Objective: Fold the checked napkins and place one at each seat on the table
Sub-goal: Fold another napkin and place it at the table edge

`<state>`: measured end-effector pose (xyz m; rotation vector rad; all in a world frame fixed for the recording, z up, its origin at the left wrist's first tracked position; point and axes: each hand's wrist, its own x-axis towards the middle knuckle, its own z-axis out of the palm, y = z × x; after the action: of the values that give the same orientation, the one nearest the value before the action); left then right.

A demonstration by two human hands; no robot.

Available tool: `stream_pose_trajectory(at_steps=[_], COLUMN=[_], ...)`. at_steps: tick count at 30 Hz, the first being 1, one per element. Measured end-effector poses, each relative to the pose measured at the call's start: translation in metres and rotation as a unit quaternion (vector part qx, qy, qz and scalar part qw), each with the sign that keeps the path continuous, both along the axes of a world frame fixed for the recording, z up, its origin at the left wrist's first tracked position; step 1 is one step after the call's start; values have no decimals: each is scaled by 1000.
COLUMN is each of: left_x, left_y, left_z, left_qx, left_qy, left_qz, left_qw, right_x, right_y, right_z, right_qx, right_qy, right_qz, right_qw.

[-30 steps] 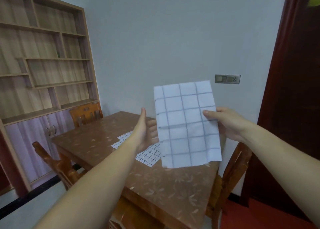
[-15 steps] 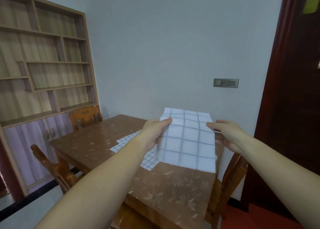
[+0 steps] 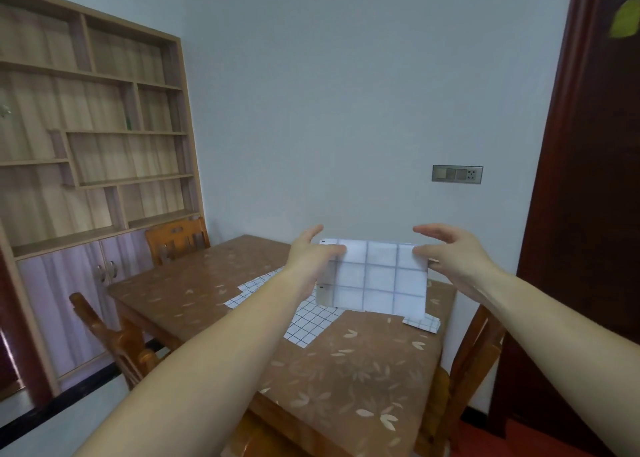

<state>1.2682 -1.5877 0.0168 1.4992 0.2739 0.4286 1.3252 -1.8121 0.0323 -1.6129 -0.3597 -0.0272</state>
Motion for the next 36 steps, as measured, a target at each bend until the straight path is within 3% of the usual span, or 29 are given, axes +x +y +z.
stream_pose_trajectory(at_steps=[4,12,18,24,28,32,36], left_x=[-5,-15,-21,-27,-25,-25,-28], left_y=[5,13,13,19,23,7,-21], left_z=[5,9,5,0,-6,-4,0], left_qx=[79,154,195,257,367,414,438], left_qy=[-16,15,10,12,42,66,13], left_qz=[-4,-49,-43,-24,1,-92,-150], left_qw=[997,987,980,966,929,903,886], right_x=[1,-1,-5,-5,-3,-11,-24], right_y=[-3,-13,-16,-17,-12,-1,15], right_z=[5,6,7,7,3,5,7], right_qx=[-132,-307,-384,-391,-351,-324,-336], right_qy=[-108,-187,-228,-228,-230,-209,-218], right_qz=[-27,-24,-15,34,44,93,131], right_qw=[985,933,895,891,907,918,907])
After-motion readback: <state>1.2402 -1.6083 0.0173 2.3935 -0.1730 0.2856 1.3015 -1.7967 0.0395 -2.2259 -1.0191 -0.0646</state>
